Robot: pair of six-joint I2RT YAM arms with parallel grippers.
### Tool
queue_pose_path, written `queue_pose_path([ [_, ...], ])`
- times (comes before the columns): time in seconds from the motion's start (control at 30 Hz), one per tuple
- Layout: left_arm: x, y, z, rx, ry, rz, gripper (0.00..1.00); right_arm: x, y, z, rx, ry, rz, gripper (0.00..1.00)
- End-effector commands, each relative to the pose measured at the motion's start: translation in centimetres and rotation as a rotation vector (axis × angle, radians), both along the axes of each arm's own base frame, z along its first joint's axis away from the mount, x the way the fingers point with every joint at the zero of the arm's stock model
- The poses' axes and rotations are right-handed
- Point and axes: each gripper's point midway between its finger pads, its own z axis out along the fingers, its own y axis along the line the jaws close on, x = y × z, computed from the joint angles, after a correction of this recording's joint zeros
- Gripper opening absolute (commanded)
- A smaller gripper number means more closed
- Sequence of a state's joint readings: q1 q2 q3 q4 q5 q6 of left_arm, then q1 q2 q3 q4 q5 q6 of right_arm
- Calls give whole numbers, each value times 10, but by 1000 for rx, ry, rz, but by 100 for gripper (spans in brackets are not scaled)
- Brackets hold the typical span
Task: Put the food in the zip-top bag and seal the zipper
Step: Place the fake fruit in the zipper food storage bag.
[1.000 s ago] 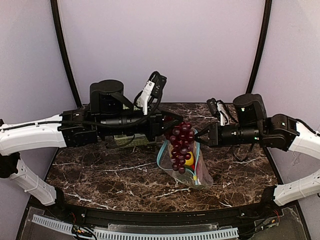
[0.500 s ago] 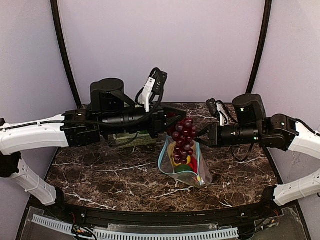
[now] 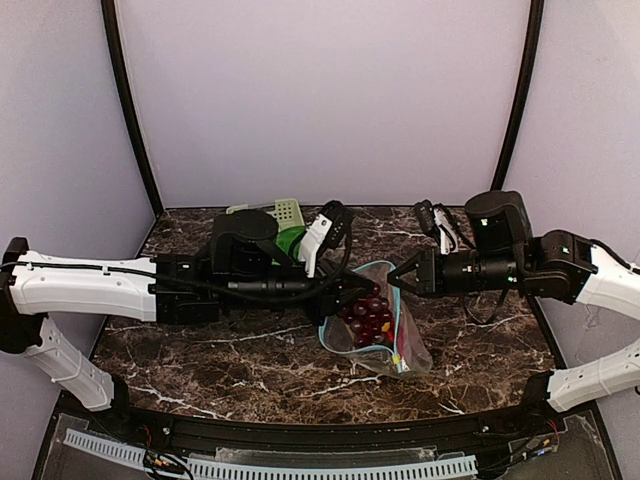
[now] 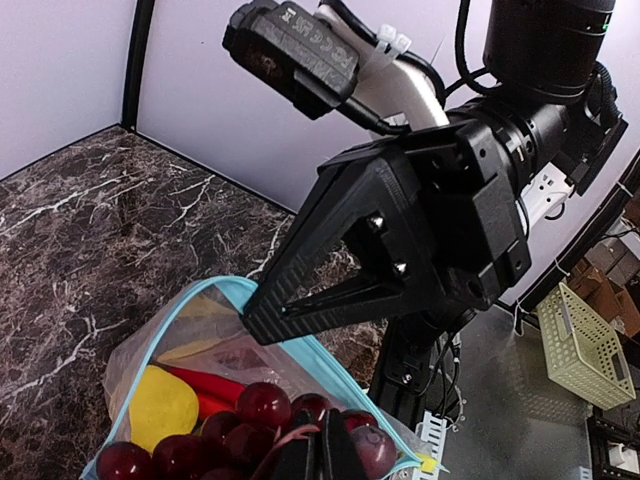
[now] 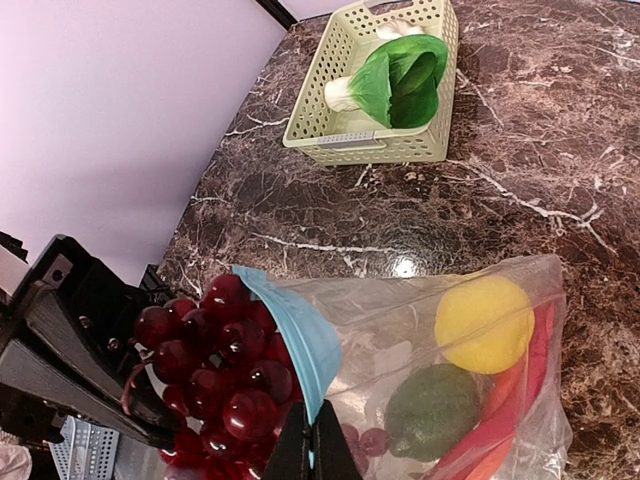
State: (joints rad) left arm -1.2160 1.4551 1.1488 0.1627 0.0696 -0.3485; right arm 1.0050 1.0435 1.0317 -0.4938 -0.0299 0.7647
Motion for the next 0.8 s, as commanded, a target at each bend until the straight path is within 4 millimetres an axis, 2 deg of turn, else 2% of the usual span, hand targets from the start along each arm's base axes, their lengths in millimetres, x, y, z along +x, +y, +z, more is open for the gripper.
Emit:
queue_pose_path([
  [0.0,-3,-4,-3,-25,13,14,1,6,4,12,45,-28,-12,0],
  [0.17,-13,-11,-8,-15,23,-10,1,8,6,11,42,-29,-9,0],
  [0.4,-23,-24,-2,-36,17,-73,1,7,8,11,47,-27,-2,0],
  [0.6,-14,-26,-3,-51,15,-63,1,6,6,12,54,-27,-5,0],
  [0.77,-12,-31,3,-127,56,-129,1,5,7,11,55,-23,-1,0],
])
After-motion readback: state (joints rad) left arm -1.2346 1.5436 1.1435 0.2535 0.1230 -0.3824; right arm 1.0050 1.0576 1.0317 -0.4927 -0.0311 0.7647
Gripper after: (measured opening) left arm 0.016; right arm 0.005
